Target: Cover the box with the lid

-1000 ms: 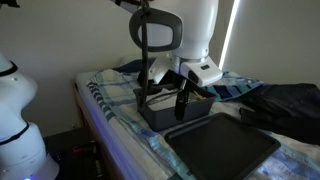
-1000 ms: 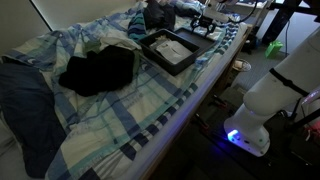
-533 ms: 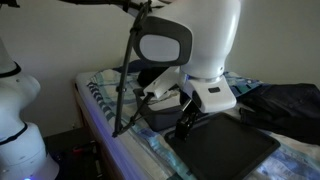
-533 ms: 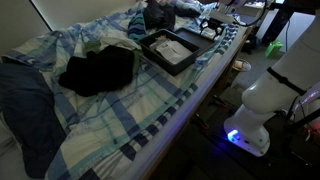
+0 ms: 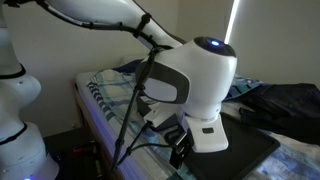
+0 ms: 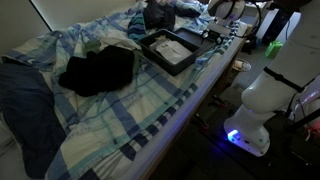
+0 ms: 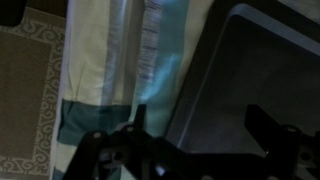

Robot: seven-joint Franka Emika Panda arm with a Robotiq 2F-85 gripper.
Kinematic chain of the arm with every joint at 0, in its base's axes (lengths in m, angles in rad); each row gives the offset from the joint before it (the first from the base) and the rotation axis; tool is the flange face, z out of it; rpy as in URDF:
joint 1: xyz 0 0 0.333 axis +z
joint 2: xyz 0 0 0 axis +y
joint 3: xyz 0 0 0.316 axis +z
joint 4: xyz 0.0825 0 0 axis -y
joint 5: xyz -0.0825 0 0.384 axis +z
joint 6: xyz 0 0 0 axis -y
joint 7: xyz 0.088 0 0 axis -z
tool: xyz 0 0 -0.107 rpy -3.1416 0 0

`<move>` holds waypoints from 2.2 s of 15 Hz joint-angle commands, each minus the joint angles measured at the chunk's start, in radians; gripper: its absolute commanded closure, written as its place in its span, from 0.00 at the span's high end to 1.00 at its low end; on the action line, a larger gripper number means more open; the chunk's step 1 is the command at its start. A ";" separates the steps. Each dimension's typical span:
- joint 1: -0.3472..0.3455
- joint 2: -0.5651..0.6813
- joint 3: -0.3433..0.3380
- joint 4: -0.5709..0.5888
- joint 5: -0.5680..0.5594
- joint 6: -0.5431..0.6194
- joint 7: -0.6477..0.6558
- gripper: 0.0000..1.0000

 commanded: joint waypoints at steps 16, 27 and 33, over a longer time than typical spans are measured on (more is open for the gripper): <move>0.012 0.021 0.043 -0.034 0.112 0.239 -0.024 0.08; 0.017 -0.095 0.043 -0.002 0.130 0.297 -0.009 0.08; 0.028 -0.151 0.041 0.051 0.148 0.308 0.011 0.06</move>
